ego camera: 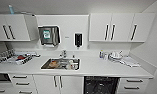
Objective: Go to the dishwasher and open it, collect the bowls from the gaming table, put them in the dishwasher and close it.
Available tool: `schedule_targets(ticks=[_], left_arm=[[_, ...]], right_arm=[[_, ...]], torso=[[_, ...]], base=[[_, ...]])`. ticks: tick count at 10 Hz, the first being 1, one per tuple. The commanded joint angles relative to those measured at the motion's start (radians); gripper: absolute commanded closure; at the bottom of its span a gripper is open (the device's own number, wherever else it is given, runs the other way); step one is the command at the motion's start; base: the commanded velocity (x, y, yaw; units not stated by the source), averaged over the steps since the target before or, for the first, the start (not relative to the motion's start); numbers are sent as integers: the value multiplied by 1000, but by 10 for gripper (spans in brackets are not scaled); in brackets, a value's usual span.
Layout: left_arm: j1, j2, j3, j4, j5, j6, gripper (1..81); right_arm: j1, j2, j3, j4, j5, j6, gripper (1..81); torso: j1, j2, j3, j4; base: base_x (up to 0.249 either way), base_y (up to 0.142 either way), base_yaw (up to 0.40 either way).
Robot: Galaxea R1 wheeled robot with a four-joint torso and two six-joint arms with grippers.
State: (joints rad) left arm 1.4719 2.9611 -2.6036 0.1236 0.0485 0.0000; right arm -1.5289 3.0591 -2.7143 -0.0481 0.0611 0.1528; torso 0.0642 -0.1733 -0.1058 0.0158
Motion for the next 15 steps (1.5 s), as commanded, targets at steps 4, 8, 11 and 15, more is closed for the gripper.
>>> schedule_targets(ticks=[4, 8, 11, 15], left_arm=[[-55, -14, 3, -7, 51, 0, 10], [-55, -17, 3, -10, 50, 0, 10], [-55, -14, 3, -29, 45, 0, 10], [-63, -11, 3, -27, 42, 2, 10]], right_arm=[[49, 5, 1, -4, -47, -2, 10], [46, 5, 5, -13, -47, -7, 10], [51, 5, -1, -13, -47, -4, 10], [57, 5, -2, -10, -46, -2, 10]], torso=[[0, 0, 0, 0], [-1, 0, 0, 0], [-1, 0, 0, 0], [-1, 0, 0, 0]], base=[[0, 0, 241], [0, 0, 348], [0, 0, 350], [0, 0, 352]])
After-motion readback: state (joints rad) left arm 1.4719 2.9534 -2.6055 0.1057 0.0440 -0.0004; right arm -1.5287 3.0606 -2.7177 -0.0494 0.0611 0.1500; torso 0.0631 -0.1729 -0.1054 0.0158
